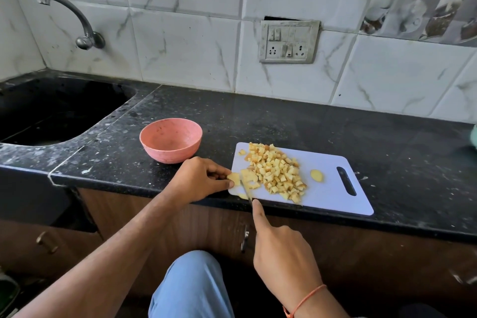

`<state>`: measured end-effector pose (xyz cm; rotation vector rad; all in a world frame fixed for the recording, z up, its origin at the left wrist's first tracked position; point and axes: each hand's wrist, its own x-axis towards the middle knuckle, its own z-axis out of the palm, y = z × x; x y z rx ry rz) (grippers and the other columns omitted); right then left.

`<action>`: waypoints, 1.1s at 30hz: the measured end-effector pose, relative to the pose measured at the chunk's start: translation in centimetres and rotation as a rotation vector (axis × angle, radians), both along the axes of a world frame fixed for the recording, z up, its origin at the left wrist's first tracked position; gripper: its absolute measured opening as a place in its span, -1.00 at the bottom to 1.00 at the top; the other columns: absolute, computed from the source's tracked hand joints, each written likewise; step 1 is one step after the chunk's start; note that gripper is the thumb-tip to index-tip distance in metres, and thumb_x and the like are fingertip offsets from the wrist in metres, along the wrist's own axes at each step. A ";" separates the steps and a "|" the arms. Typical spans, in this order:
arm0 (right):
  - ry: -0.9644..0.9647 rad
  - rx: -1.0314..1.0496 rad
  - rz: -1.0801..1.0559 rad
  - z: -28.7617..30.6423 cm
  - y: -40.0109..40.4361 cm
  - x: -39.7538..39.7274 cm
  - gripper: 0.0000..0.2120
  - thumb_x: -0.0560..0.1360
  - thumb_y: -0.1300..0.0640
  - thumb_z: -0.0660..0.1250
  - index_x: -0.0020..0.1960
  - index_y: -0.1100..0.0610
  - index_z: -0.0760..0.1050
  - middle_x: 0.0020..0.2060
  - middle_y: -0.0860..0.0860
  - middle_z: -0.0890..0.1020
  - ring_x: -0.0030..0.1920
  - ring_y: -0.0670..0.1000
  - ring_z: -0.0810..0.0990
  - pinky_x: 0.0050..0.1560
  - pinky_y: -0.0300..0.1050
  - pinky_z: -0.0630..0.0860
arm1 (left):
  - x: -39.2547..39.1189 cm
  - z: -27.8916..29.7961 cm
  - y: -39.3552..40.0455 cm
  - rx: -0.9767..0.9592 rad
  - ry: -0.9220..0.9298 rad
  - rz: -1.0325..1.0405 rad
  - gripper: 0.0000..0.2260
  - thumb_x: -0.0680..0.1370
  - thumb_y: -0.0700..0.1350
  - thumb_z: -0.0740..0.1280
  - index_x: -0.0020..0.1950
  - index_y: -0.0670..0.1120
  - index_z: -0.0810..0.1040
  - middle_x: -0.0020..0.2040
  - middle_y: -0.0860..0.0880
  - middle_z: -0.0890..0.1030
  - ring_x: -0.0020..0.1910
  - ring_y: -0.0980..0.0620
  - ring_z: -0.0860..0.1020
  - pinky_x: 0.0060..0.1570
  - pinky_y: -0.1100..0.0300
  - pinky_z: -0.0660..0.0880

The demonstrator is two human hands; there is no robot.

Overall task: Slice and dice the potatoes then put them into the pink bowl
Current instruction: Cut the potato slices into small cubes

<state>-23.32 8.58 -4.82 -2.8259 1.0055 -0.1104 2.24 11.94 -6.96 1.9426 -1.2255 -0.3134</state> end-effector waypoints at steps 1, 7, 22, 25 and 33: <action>0.002 0.004 -0.003 -0.1 0.0 0.0 -0.33 0.69 0.10 0.08 0.69 -0.07 -0.17 -0.32 -0.06 0.47 -0.37 -0.04 0.44 -0.26 -0.11 0.40 | -0.1 0.0 0.0 0.002 -0.002 0.001 -0.73 0.42 0.05 0.67 0.10 0.11 0.79 -0.11 0.20 0.73 -0.13 0.26 0.67 -0.09 0.35 0.58; -0.015 0.029 -0.018 -0.3 -0.2 0.0 -0.33 0.68 0.11 0.08 0.69 -0.08 -0.16 -0.31 -0.05 0.46 -0.33 0.01 0.45 -0.24 -0.09 0.41 | -0.2 0.3 0.3 0.035 -0.013 -0.019 -0.64 0.42 0.14 0.64 0.19 0.18 0.74 -0.04 0.23 0.71 -0.04 0.27 0.65 -0.02 0.33 0.58; -0.125 -0.002 0.025 -0.4 -2.6 2.5 -0.42 0.71 0.08 0.10 0.69 -0.04 0.02 -0.24 -0.02 0.57 -0.23 0.02 0.57 -0.27 -0.07 0.40 | -1.0 -0.7 -0.5 -0.005 -0.101 0.057 -0.43 0.28 0.37 0.63 0.24 0.24 0.72 -0.07 0.22 0.66 -0.10 0.16 0.59 -0.02 0.10 0.60; -0.128 -0.018 0.037 0.0 -3.2 3.2 -0.42 0.71 0.10 0.10 0.69 -0.02 0.05 -0.22 -0.01 0.57 -0.21 0.02 0.54 -0.24 -0.10 0.39 | -1.3 -0.7 -0.8 -0.032 -0.087 0.098 -0.55 0.33 0.29 0.65 0.18 0.25 0.73 -0.09 0.21 0.66 -0.11 0.20 0.59 -0.08 0.21 0.57; -0.126 -0.029 0.050 0.0 -3.5 3.1 -0.39 0.70 0.09 0.12 0.70 -0.04 0.00 -0.27 -0.07 0.56 -0.32 -0.06 0.46 -0.42 -0.19 0.24 | -2.0 -0.4 -1.3 -0.030 -0.062 0.146 -0.71 0.42 0.13 0.65 0.11 0.15 0.78 -0.19 0.30 0.66 -0.12 0.38 0.58 -0.25 0.44 0.45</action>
